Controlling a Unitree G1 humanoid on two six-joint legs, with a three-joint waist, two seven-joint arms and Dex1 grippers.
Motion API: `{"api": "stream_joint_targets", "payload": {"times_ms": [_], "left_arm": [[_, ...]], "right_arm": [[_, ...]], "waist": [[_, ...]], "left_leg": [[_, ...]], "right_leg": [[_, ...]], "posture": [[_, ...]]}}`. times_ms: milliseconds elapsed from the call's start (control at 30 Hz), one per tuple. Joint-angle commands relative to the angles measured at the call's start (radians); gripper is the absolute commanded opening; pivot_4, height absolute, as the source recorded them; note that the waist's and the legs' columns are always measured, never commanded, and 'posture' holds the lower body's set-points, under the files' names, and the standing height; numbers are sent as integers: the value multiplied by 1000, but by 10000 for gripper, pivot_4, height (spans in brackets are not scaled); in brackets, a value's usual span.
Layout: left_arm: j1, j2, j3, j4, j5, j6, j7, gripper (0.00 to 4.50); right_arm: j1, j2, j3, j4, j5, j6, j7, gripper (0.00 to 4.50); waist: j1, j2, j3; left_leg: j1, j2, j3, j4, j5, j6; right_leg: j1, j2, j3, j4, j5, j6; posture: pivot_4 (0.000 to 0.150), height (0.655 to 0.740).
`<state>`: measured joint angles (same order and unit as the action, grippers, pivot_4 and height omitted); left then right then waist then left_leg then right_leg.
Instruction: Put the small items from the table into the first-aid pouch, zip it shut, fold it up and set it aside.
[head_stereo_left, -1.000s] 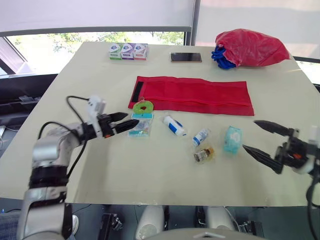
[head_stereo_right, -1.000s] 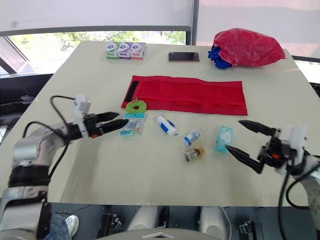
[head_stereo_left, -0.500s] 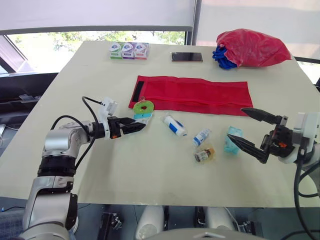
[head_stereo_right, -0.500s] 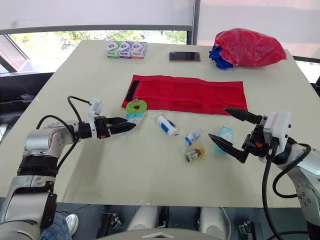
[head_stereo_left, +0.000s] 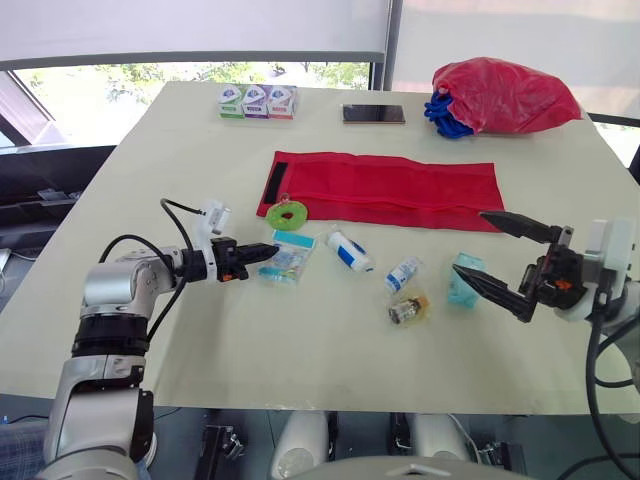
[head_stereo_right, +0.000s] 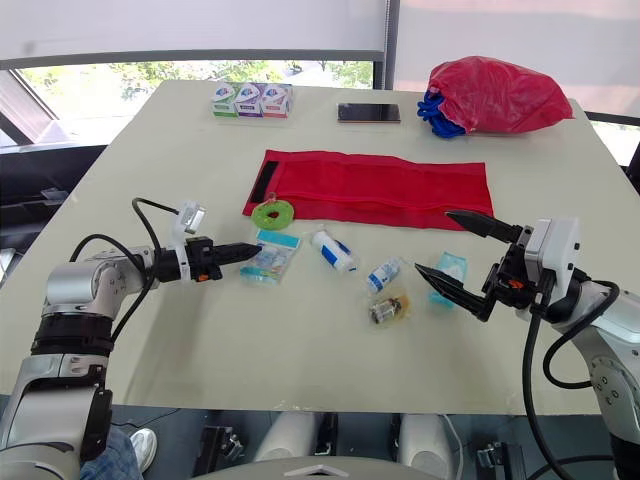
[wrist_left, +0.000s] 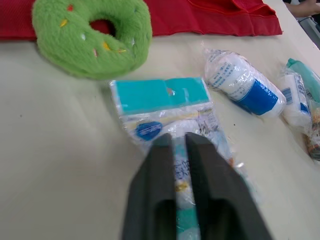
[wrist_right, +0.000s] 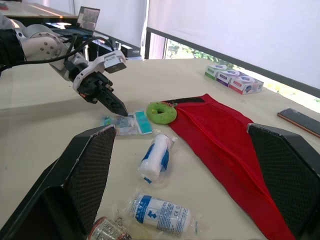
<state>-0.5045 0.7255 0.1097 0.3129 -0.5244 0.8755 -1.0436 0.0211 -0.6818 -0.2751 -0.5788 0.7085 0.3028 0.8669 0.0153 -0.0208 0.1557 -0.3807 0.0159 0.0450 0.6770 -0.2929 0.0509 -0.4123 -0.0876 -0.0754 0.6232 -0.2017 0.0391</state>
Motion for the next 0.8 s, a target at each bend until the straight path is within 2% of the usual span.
{"api": "stream_joint_targets", "payload": {"times_ms": [33,433,467,533,600,733,800], "left_arm": [[3,4,33,-48,-27,8,2,313],[11,8,105,-52,-46,-38,27,313],[8,14,99,-50,-38,-38,24,5360],[2,21,83,-46,-26,-34,21,12480],[-8,21,65,-33,-8,-36,27,22409],[-25,20,-27,26,82,-81,30,39623],[-53,6,-56,71,108,-77,41,39623]], "right_arm": [[-17,-11,-2,-15,0,-7,4,45000],[-7,3,10,-22,-14,-18,-5,45000],[-7,4,12,-24,-15,-18,-6,45000],[-8,6,16,-27,-16,-17,-8,45000],[-11,6,18,-30,-14,-15,-11,45000],[-15,1,19,-37,-15,-13,-12,45000],[-13,-14,20,-43,-21,-7,-6,45000]], "waist": [[0,0,0],[0,0,0],[0,0,0],[0,0,0],[0,0,0],[0,0,0],[2,-1,0]], "left_leg": [[0,0,0,0,0,0],[0,0,0,0,0,0],[0,0,0,0,0,0],[0,0,0,0,0,0],[0,0,0,0,0,0],[0,0,0,0,0,0],[0,-1,0,0,0,0]], "right_leg": [[0,0,0,0,0,0],[0,0,0,0,0,0],[0,0,0,0,0,0],[0,0,0,0,0,0],[0,0,0,0,0,0],[0,0,0,0,0,0],[0,0,1,0,0,0]], "posture": [[1500,7400],[1500,7400],[1500,7400],[1500,7400],[1500,7400],[1500,7400],[1500,7400]]}}
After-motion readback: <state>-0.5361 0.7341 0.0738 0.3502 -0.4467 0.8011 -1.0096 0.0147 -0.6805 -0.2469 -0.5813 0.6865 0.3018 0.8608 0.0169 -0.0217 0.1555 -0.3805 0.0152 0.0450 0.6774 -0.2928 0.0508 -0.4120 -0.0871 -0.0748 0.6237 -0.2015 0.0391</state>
